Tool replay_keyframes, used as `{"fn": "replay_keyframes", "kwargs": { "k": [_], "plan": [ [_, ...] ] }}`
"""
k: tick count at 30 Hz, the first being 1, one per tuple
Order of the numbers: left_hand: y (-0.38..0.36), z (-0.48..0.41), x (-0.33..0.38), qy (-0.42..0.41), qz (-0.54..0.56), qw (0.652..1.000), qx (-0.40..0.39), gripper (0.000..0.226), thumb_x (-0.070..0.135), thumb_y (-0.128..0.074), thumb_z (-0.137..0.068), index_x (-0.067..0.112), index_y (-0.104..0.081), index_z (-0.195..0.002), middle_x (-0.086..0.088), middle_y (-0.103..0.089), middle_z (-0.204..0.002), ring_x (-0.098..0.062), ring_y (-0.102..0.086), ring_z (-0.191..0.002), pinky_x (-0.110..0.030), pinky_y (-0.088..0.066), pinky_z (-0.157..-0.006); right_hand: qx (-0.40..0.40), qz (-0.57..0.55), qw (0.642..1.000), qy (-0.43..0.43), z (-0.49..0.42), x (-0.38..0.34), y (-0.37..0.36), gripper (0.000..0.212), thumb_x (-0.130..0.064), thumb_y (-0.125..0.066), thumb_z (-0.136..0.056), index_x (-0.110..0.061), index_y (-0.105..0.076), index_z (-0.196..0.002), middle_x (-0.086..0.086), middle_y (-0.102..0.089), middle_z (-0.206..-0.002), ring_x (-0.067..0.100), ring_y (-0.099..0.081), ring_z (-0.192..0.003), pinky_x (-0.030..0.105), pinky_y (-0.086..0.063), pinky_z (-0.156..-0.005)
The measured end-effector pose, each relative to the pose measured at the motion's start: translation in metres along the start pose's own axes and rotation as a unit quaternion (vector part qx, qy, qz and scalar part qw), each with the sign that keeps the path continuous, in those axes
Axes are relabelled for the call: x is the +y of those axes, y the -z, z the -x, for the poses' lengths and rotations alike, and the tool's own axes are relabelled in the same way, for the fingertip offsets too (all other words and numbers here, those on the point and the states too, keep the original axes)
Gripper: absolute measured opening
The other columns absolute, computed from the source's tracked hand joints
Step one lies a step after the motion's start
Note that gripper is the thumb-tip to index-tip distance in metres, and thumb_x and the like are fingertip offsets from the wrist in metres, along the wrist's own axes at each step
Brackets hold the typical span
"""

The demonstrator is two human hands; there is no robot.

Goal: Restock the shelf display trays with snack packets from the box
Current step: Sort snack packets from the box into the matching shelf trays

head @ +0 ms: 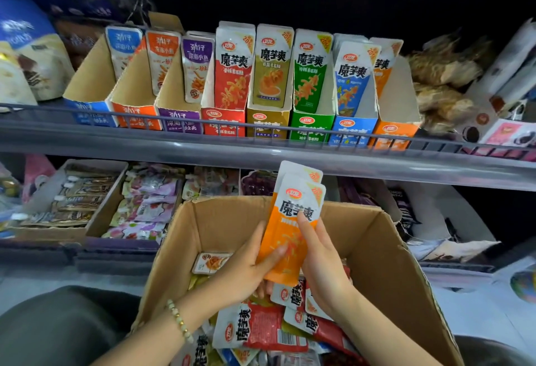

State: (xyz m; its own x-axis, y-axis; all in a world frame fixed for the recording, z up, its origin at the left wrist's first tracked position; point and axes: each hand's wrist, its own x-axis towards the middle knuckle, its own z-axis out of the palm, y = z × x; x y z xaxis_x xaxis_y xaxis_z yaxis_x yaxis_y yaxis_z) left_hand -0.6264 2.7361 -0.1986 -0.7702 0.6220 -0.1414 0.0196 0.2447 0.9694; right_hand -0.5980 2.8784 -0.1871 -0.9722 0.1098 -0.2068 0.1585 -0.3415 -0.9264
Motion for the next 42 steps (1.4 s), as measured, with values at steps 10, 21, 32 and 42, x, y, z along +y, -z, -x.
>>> {"fn": "replay_keyframes", "kwargs": {
  "k": [10,21,32,42],
  "plan": [
    [0.010,-0.009,0.024,-0.054,-0.062,0.997,0.000,0.046,0.038,-0.046,-0.093,0.039,-0.024,-0.134,0.027,-0.063,-0.068,0.001,-0.050,-0.049,-0.017,-0.043,-0.050,-0.072,0.219,0.959,0.163,-0.011,-0.059,0.031,0.076,-0.002,-0.070,-0.082,-0.031,-0.033,-0.141,0.002,-0.060,-0.124,0.018,-0.063,-0.111,0.035,-0.057,-0.087],
    [0.005,-0.070,0.130,-0.111,-0.188,0.975,-0.027,0.050,0.044,-0.043,-0.095,0.043,-0.018,-0.138,0.016,-0.052,-0.070,0.004,-0.050,-0.051,-0.015,-0.039,-0.050,-0.079,0.334,0.922,0.179,-0.014,-0.198,0.075,0.057,-0.010,-0.080,-0.070,-0.016,-0.052,-0.119,0.004,-0.071,-0.110,0.018,-0.070,-0.099,0.033,-0.059,-0.080],
    [-0.009,-0.160,0.212,-0.183,-0.290,0.933,0.105,0.057,0.050,-0.040,-0.096,0.022,-0.026,-0.143,0.010,-0.054,-0.125,-0.007,-0.061,-0.093,-0.037,-0.054,-0.086,0.135,0.318,0.892,0.293,-0.043,-0.294,0.149,0.045,-0.011,-0.080,-0.074,-0.021,-0.055,-0.110,0.001,-0.071,-0.099,0.017,-0.071,-0.085,0.028,-0.058,-0.067],
    [-0.006,-0.203,0.203,-0.142,-0.501,0.852,0.056,0.036,0.051,-0.036,-0.098,0.032,-0.048,-0.125,0.003,-0.063,-0.102,-0.008,-0.051,-0.064,-0.026,-0.043,-0.056,0.139,0.532,0.787,0.279,-0.110,-0.302,0.139,0.057,-0.010,-0.078,-0.077,-0.012,-0.049,-0.126,-0.005,-0.058,-0.107,0.014,-0.060,-0.099,0.019,-0.044,-0.069]
  ]
}}
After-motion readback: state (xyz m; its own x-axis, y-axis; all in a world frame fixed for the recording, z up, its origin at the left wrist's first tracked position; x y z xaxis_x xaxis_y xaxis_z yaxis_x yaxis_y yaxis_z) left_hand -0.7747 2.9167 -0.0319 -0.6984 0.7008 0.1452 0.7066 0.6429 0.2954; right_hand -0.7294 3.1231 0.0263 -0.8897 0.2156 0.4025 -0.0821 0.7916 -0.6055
